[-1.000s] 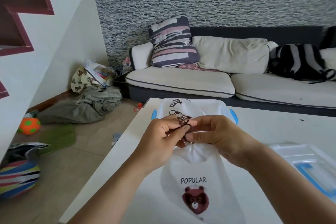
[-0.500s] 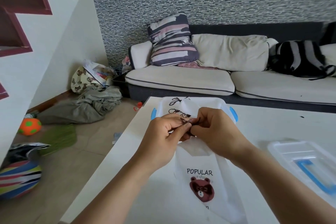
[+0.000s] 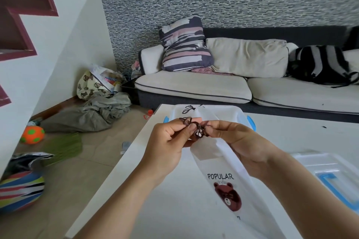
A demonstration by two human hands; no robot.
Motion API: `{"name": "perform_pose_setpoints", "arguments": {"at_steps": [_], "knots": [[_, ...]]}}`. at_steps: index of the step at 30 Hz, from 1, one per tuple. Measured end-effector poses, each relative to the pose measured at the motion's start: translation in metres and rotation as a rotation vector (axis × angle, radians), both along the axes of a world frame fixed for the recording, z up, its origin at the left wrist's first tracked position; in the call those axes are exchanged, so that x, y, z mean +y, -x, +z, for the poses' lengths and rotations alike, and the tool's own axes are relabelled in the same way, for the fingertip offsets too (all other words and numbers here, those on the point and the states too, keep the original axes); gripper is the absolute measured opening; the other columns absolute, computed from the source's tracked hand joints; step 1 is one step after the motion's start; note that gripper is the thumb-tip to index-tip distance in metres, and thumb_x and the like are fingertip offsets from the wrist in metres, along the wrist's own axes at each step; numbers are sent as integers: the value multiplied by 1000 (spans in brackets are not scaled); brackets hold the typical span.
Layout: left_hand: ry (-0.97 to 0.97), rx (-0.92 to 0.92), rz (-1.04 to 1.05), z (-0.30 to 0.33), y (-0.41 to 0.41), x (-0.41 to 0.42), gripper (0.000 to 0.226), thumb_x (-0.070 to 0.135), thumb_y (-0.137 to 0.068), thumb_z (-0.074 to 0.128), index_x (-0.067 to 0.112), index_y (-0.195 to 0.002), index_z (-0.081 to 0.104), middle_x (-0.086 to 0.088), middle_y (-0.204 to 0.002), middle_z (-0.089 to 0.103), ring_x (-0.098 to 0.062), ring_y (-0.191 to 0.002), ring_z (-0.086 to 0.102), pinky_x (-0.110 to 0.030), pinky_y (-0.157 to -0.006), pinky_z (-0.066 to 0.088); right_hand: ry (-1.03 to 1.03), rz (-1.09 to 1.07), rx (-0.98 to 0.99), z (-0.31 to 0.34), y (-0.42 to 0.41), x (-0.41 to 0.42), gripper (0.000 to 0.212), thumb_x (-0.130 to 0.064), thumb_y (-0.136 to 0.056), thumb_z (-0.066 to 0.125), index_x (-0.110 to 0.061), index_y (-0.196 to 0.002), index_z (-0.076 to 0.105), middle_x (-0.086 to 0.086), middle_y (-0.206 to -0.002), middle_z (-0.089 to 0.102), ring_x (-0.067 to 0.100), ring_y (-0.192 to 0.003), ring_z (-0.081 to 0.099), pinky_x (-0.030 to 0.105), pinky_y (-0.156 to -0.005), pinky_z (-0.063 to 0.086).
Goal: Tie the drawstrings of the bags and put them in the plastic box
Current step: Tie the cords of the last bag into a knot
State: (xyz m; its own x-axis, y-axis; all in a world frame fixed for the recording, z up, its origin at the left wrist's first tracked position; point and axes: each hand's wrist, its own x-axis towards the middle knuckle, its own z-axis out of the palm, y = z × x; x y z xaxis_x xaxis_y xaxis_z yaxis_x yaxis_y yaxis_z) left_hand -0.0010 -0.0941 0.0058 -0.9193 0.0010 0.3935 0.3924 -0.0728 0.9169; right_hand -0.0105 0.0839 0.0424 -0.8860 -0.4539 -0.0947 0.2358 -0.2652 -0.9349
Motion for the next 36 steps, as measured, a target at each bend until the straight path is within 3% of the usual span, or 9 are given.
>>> {"name": "perform_pose_setpoints", "arguments": {"at_steps": [7,14,18,22,25,29,31,33,36], "knots": [[93,28,41,-1,0,3,21,6,-98,59,8,-107,77,-1,-102,73,-17,-84,72,-27,-73,57,-89,35,61,9,-9,0,28,-14,-87,67,6,-107,72,22,-99,73,26,-88,73,25,-71,58],[165,52,18,0,-4,5,21,9,-99,58,11,-96,79,5,-103,73,-20,-87,72,-28,-71,59,-240,-91,148,6,-5,0,20,4,-78,76,11,-97,73,19,-87,75,23,-77,73,21,-65,57],[185,47,7,0,-2,4,20,7,-98,59,7,-98,79,-3,-95,69,-12,-75,61,-23,-72,55,-395,-189,288,1,-2,-5,3,2,-82,75,0,-83,74,23,-86,74,25,-74,68,30,-69,54],[213,69,21,-1,-1,5,21,6,-98,59,4,-88,78,2,-87,67,-9,-72,61,-23,-70,55,-576,-256,458,0,-4,-11,23,-2,-88,65,-19,-77,76,0,-74,75,7,-61,62,17,-58,49],[237,86,29,-2,-3,7,20,4,-98,59,0,-93,78,2,-86,67,-6,-70,60,-20,-67,52,-602,-159,438,-1,-4,-10,25,-4,-92,61,-18,-81,79,4,-79,75,12,-69,60,23,-64,48],[184,57,26,-1,-2,5,20,8,-98,59,10,-98,79,3,-100,73,-18,-85,68,-24,-71,56,-289,42,133,4,-1,5,11,-2,-93,64,-2,-93,75,13,-86,76,14,-75,71,19,-64,56],[169,34,-11,0,-3,5,20,8,-98,59,9,-102,79,4,-102,73,-24,-92,70,-27,-75,58,-247,121,66,2,2,11,26,-16,-87,73,2,-106,73,29,-114,70,26,-98,71,36,-88,59],[139,3,-43,0,-2,4,20,8,-98,58,7,-101,78,7,-99,73,-26,-92,71,-29,-75,58,-257,110,45,-5,6,13,49,-26,-78,80,4,-116,70,34,-134,54,43,-123,57,54,-113,40],[104,-19,-50,0,-2,2,20,12,-98,59,6,-101,78,7,-101,73,-30,-95,70,-32,-77,58,-200,29,25,-10,12,14,44,-22,-73,76,5,-106,71,28,-125,65,39,-112,57,48,-109,46]]}}
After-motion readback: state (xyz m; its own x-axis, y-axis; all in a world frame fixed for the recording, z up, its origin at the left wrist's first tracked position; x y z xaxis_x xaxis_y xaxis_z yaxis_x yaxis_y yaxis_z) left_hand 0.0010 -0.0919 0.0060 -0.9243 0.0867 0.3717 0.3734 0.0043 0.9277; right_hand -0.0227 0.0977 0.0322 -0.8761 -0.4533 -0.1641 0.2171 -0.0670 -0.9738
